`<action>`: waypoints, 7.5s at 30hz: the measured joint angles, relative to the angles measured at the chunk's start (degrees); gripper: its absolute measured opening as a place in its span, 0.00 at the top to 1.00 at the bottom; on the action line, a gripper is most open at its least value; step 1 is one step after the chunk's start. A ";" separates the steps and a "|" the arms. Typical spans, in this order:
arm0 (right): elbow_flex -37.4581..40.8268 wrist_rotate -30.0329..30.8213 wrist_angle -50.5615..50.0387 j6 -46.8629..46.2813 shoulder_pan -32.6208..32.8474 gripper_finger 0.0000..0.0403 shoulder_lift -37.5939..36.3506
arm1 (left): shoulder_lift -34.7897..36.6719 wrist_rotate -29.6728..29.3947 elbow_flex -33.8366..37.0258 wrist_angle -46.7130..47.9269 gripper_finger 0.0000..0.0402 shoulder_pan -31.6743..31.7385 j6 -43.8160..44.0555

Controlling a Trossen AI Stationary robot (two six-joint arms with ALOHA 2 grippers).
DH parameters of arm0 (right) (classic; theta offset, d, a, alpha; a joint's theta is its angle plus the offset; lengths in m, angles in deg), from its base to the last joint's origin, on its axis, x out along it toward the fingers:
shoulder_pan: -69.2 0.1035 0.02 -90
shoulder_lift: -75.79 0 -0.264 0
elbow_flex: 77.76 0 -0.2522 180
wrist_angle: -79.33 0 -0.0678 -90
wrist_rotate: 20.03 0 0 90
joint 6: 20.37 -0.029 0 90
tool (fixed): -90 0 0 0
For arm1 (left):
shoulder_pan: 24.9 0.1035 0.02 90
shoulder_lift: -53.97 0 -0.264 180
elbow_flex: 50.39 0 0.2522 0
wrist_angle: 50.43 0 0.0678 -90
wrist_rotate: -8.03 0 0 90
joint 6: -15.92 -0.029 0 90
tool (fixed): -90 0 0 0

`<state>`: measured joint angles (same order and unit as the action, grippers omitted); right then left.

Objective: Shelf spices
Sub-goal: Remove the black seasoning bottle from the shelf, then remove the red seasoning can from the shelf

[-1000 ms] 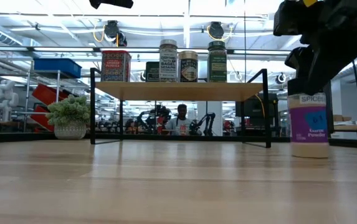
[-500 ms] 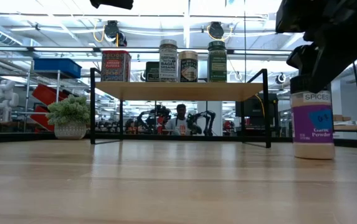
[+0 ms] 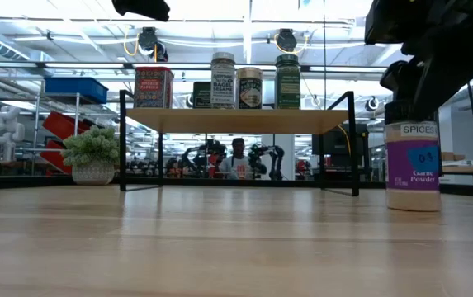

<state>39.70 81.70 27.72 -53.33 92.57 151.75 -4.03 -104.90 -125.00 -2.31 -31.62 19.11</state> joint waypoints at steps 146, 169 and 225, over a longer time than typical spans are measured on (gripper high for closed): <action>-10.49 16.87 14.35 18.71 -0.02 0.26 1.66 | -15.04 28.56 -15.01 26.41 0.42 27.44 -22.69; -10.49 17.13 21.55 20.76 -0.06 0.26 1.72 | -16.63 29.66 -14.77 8.17 0.42 4.85 -9.46; -10.54 9.29 39.88 22.71 -8.81 0.23 14.91 | -30.38 18.99 -14.97 -2.31 0.42 -2.40 -0.44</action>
<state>29.17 90.99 67.59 -30.62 83.77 166.66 -34.41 -85.91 -139.96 -4.62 -34.02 18.67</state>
